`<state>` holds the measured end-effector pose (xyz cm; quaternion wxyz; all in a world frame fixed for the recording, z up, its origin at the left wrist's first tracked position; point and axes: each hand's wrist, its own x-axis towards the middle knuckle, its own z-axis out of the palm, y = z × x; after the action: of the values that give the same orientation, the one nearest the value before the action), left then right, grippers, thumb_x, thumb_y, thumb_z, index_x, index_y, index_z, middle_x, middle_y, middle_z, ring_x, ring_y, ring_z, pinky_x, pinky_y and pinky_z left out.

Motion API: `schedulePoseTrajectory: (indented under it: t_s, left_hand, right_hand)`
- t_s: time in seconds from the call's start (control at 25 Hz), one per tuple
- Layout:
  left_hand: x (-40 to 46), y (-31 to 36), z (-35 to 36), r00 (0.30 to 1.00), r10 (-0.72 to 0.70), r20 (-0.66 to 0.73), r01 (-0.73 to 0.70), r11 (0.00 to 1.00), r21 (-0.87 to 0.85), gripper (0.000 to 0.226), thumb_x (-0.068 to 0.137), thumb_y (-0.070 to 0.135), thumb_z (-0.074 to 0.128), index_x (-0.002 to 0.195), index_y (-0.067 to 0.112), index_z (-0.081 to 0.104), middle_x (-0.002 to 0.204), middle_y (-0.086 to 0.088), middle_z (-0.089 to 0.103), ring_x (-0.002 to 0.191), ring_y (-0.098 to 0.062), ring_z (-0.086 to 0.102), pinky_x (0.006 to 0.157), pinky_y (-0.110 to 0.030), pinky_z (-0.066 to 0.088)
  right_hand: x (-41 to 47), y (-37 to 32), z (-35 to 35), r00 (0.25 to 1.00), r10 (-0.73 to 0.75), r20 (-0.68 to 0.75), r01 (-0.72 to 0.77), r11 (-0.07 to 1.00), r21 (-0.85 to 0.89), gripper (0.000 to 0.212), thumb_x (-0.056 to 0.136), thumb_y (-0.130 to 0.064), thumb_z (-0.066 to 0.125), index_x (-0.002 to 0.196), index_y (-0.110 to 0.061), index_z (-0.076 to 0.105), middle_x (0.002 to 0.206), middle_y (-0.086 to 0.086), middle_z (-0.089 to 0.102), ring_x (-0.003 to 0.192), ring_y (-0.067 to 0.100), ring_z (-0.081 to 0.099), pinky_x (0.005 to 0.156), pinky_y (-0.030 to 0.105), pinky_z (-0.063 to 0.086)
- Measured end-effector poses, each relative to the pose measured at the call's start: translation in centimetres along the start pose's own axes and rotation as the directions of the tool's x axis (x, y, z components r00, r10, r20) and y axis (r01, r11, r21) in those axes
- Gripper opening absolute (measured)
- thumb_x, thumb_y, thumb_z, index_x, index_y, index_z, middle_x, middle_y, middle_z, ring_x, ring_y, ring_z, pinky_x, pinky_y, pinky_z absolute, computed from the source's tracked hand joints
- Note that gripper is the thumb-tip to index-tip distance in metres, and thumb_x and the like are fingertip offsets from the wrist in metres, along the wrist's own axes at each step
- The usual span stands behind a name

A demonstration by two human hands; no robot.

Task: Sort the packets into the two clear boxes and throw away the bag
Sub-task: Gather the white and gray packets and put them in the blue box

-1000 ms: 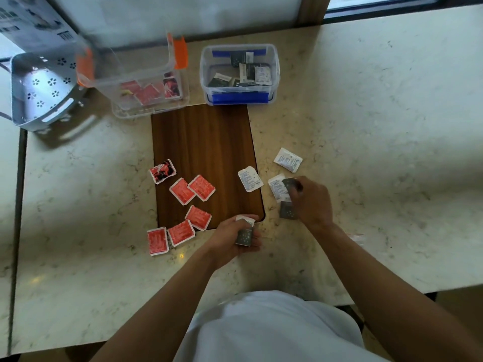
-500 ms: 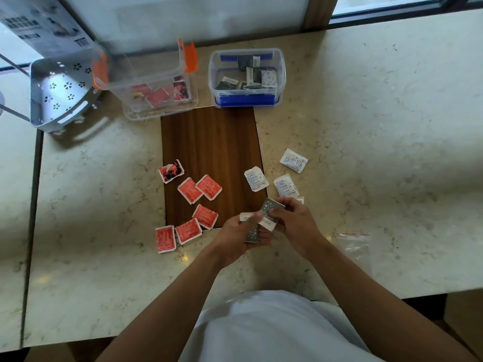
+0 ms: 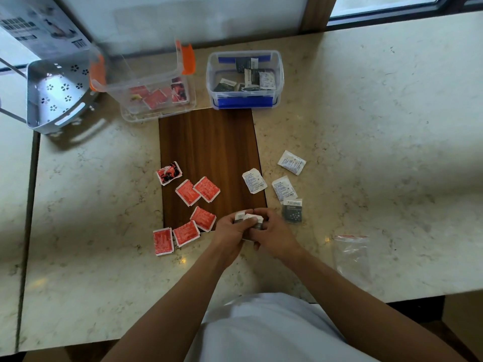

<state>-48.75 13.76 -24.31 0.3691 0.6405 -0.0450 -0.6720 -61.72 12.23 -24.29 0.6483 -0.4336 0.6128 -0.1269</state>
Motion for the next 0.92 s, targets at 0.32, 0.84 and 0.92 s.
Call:
schedulePoseTrajectory:
  t_s: [0.32, 0.84, 0.92]
  left_hand:
    - [0.7, 1.3, -0.2, 0.987, -0.162, -0.016, 0.159, 0.981, -0.110, 0.018, 0.096, 0.003, 0.063, 0.113, 0.004, 0.065, 0.118, -0.020, 0.067, 0.108, -0.036, 0.068, 0.082, -0.053, 0.062]
    - [0.0, 1.0, -0.7, 0.995, -0.095, -0.027, 0.093, 0.993, -0.072, 0.038, 0.084, -0.018, 0.065, 0.115, 0.003, 0.070, 0.115, -0.016, 0.071, 0.103, -0.028, 0.069, 0.073, -0.036, 0.063]
    - [-0.1, 1.3, -0.5, 0.993, -0.091, -0.073, 0.085, 0.993, -0.079, 0.033, 0.085, -0.016, 0.065, 0.113, 0.003, 0.069, 0.114, -0.015, 0.071, 0.100, -0.027, 0.069, 0.068, -0.034, 0.063]
  right_hand:
    - [1.4, 1.1, -5.0, 0.870, -0.149, -0.470, -0.027, 0.937, -0.347, 0.036, 0.092, -0.034, 0.067, 0.122, -0.015, 0.056, 0.117, 0.011, 0.070, 0.092, 0.021, 0.067, 0.076, 0.029, 0.054]
    - [1.8, 0.4, -5.5, 0.899, -0.088, -0.428, -0.005, 0.977, -0.213, 0.026, 0.094, -0.034, 0.065, 0.095, -0.009, 0.072, 0.091, 0.004, 0.071, 0.072, 0.012, 0.058, 0.057, 0.021, 0.040]
    - [1.2, -0.4, -5.1, 0.962, -0.103, -0.252, 0.055, 0.980, -0.191, 0.026, 0.095, -0.036, 0.064, 0.088, -0.012, 0.071, 0.080, -0.001, 0.069, 0.066, 0.010, 0.058, 0.056, 0.021, 0.042]
